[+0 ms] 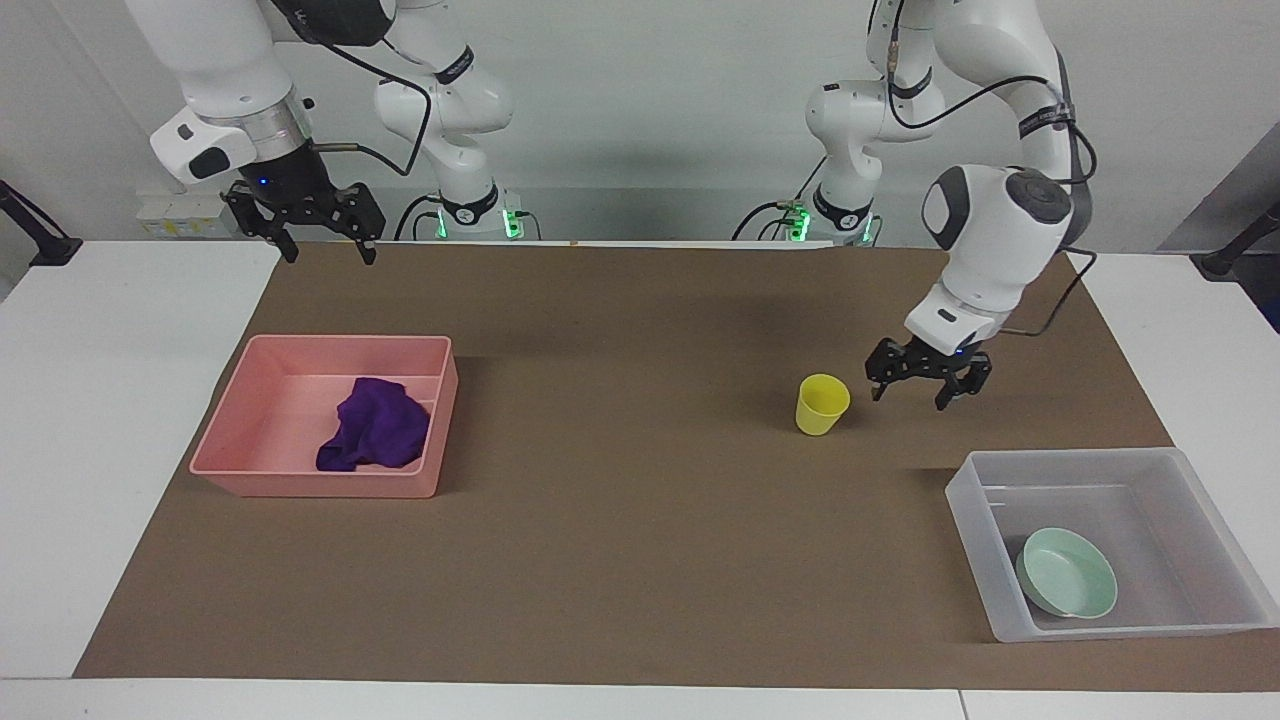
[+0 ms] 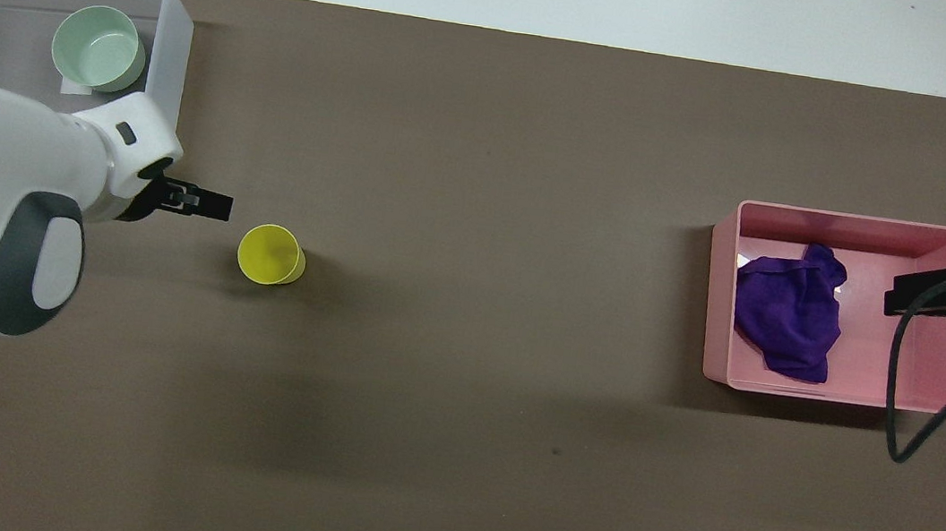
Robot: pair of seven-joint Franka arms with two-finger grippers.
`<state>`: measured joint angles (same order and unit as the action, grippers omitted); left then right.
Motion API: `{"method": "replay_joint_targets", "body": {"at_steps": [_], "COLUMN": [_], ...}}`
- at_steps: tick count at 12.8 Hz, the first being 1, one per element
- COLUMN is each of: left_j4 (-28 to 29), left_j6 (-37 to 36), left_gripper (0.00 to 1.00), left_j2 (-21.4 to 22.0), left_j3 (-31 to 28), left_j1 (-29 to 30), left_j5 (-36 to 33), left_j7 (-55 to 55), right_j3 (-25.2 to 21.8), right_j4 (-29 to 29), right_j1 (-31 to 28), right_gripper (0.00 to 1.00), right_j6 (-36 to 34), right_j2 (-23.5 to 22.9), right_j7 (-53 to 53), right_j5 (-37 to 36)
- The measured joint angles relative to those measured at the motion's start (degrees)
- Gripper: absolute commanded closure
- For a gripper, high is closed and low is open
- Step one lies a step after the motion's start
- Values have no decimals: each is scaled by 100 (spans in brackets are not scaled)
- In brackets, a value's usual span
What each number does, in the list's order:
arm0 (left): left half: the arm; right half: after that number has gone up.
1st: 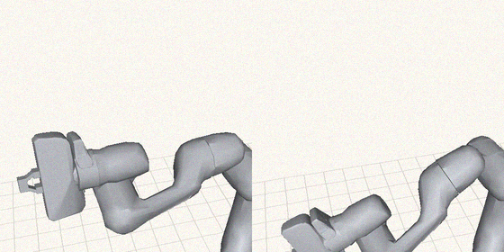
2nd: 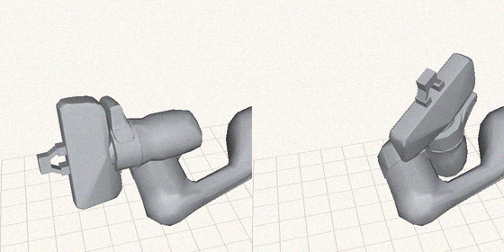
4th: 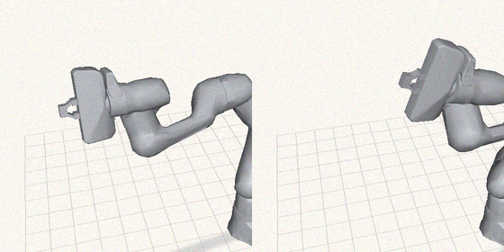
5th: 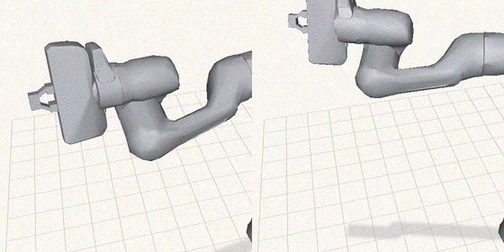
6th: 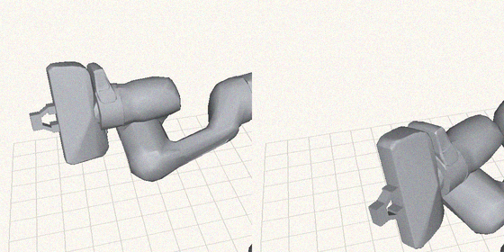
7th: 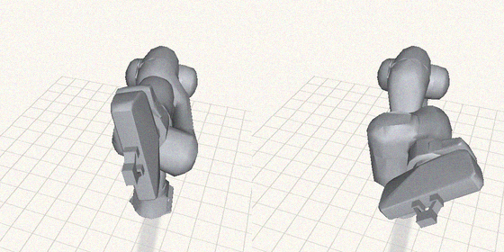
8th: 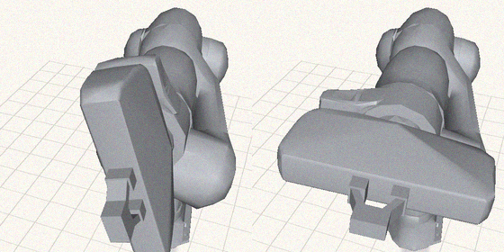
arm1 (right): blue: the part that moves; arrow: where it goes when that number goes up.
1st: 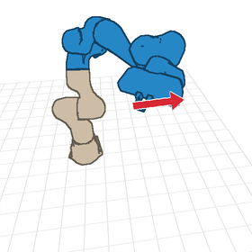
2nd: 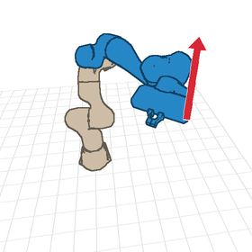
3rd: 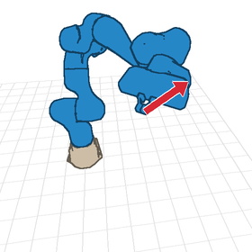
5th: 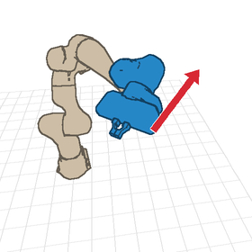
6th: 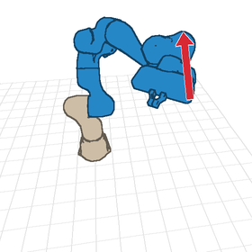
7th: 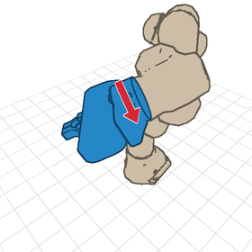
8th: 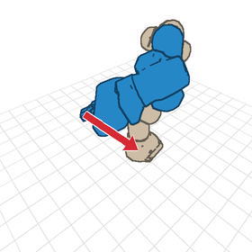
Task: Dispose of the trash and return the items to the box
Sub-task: 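Grasp the yellow cup with the left gripper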
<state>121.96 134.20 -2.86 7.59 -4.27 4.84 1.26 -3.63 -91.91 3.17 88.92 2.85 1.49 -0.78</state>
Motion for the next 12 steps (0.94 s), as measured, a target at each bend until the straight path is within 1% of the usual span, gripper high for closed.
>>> {"method": "replay_joint_targets", "body": {"at_steps": [2, 3, 4, 5, 7, 9, 12], "left_j4": [443, 576, 692, 786, 920, 925, 657], "left_j6": [347, 380, 433, 535, 721, 778, 636], "left_gripper": [0, 23, 65, 100, 100, 100, 100], "left_j2": [51, 70, 84, 90, 90, 93, 127], "left_j3": [253, 326, 369, 383, 385, 385, 369], "left_j1": [-2, -2, -2, -2, -1, 0, 14], "left_j5": [-1, -2, -2, -2, -3, -3, -3], "left_j7": [-215, -243, -253, -254, -254, -279, -409], "right_j3": [0, 0, 0, 1, 2, 2, 4], "right_j4": [-6, -8, -14, -27, -44, -50, -53], "right_j1": [0, 0, 0, 0, 1, 1, 2], "right_gripper": [0, 0, 0, 0, 0, 0, 0], "right_j6": [-1, -3, -7, -10, -12, -12, -13], "right_j2": [0, 0, 0, 0, 0, 0, 0], "right_j7": [0, 0, 0, 0, 0, 0, 0], "right_j5": [0, 0, 0, 0, 0, 0, 0]}}
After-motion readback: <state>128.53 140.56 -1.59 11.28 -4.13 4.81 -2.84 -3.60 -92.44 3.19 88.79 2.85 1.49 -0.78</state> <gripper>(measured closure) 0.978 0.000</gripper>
